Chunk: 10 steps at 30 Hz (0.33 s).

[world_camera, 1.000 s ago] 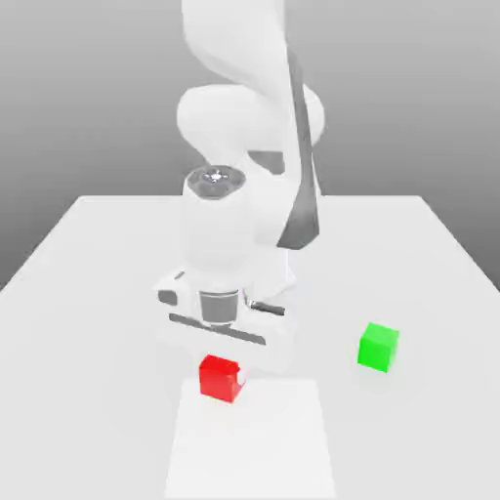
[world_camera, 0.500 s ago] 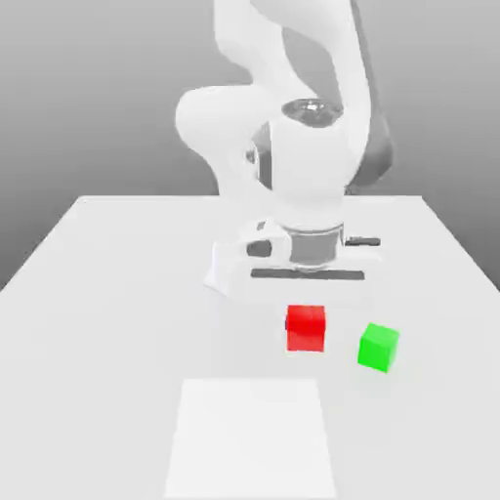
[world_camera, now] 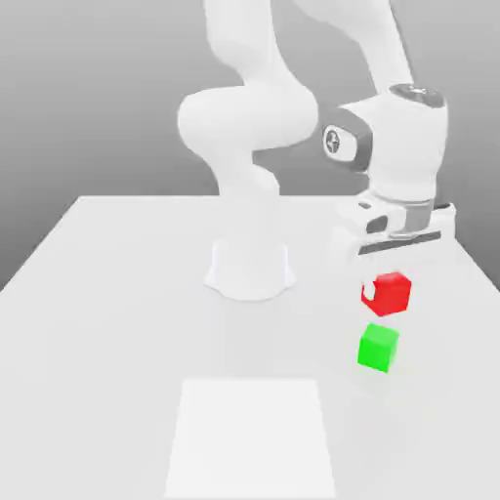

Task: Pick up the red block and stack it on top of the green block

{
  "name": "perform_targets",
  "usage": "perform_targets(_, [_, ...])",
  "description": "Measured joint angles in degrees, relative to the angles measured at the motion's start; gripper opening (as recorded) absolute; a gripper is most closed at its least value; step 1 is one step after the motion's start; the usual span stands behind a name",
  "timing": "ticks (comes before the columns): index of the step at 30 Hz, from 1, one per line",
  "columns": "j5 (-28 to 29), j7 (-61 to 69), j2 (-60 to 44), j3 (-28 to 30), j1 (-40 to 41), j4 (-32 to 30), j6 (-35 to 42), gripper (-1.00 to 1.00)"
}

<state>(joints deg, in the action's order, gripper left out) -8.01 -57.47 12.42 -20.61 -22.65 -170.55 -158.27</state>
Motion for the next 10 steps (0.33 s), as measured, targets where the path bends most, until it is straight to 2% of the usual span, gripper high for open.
perform_targets(7, [7.0,-4.7,-10.6,-1.0,2.9,0.1,-10.5,-1.00])
perform_targets(8, [7.5,-5.1,-11.5,-1.0,3.0,0.0,-11.4,1.00])
perform_targets(10, [7.5,-5.1,-11.5,-1.0,3.0,0.0,-11.4,1.00])
